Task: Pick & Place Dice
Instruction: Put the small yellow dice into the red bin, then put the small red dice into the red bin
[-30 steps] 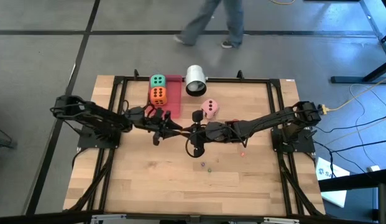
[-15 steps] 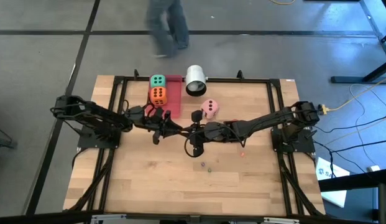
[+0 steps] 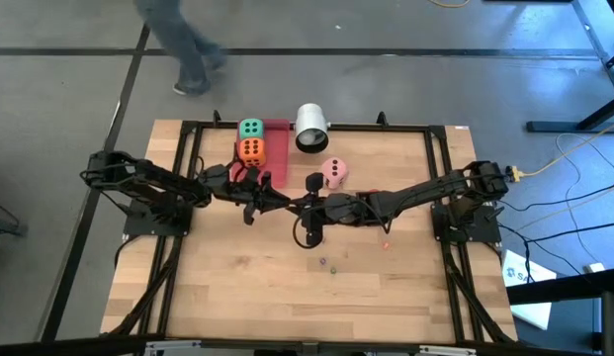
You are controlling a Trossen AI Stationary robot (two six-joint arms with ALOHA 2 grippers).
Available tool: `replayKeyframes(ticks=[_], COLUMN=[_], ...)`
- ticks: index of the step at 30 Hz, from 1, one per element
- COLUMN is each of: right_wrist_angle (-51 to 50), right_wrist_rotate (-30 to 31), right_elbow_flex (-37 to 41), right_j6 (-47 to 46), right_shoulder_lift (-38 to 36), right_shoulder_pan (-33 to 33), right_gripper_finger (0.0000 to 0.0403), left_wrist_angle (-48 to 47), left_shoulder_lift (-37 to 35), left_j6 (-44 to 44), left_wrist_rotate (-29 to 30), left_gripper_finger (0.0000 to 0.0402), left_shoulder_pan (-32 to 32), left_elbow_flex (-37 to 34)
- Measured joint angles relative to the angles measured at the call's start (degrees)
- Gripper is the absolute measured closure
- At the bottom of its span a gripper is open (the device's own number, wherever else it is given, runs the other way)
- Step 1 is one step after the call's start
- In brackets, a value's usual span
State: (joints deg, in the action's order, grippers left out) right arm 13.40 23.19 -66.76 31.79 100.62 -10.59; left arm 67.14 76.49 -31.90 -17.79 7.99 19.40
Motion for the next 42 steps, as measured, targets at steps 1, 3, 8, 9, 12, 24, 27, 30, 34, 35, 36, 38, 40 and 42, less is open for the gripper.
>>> replayKeyframes(ticks=[1, 3, 8, 9, 12, 24, 27, 30, 34, 35, 36, 38, 40, 42], right_wrist_angle=[0.0, 0.1, 0.2, 0.2, 0.3, 1.0, 1.0, 1.0, 1.0, 1.0, 1.0, 1.0, 1.0, 1.1], right_wrist_rotate=[0.0, 0.1, 0.2, 0.3, 0.6, 0.6, 0.4, 0.1, 0.1, 0.1, 0.0, 0.0, 0.0, 0.1], right_elbow_flex=[0.0, 0.0, 0.0, 0.0, 0.0, 0.0, 0.0, 0.0, 0.0, 0.0, 0.0, 0.0, 0.0, 0.0], right_j6=[0.1, 0.2, 0.4, 0.4, 0.0, -1.1, -1.1, -1.1, -1.1, -1.1, -1.1, -1.2, -1.4, -2.6], right_shoulder_lift=[0.0, 0.0, 0.0, 0.0, 0.0, 0.0, 0.0, 0.0, 0.0, 0.0, 0.0, 0.0, 0.0, 0.0], right_shoulder_pan=[0.0, 0.0, 0.4, 0.6, 1.1, 1.6, 1.6, 1.6, 1.6, 1.6, 1.6, 1.6, 1.6, 1.6], right_gripper_finger=[0.0355, 0.0355, 0.0355, 0.0355, 0.0341, 0.0306, 0.0305, 0.0304, 0.0304, 0.0304, 0.0304, 0.0304, 0.0303, 0.0303], left_wrist_angle=[0.0, 0.0, 0.3, 0.4, 0.7, 1.5, 1.5, 1.5, 1.5, 1.5, 1.5, 1.5, 1.5, 1.5], left_shoulder_lift=[0.0, 0.0, 0.0, 0.0, 0.0, 0.0, 0.0, -0.1, -0.1, 0.0, 0.0, 0.0, 0.0, 0.0], left_j6=[0.1, 0.5, 1.4, 1.5, 2.1, 5.5, 5.4, 5.3, 5.3, 5.3, 5.3, 5.7, 6.9, 8.8], left_wrist_rotate=[-0.2, -0.5, -0.6, -0.5, -0.3, 0.9, 0.3, -0.3, -0.4, -0.4, -0.4, -0.4, -0.4, -0.3], left_gripper_finger=[0.0346, 0.0347, 0.0363, 0.0367, 0.0379, 0.0397, 0.0398, 0.0398, 0.0398, 0.0398, 0.0398, 0.0397, 0.0395, 0.0392], left_shoulder_pan=[0.0, 0.0, -0.8, -0.8, -0.9, -1.0, -1.0, -1.0, -0.9, -0.9, -0.9, -0.9, -0.9, -0.9], left_elbow_flex=[0.0, 0.0, 0.0, 0.0, 0.0, -0.1, -0.1, -0.1, -0.1, -0.1, -0.1, -0.1, -0.1, -0.1])
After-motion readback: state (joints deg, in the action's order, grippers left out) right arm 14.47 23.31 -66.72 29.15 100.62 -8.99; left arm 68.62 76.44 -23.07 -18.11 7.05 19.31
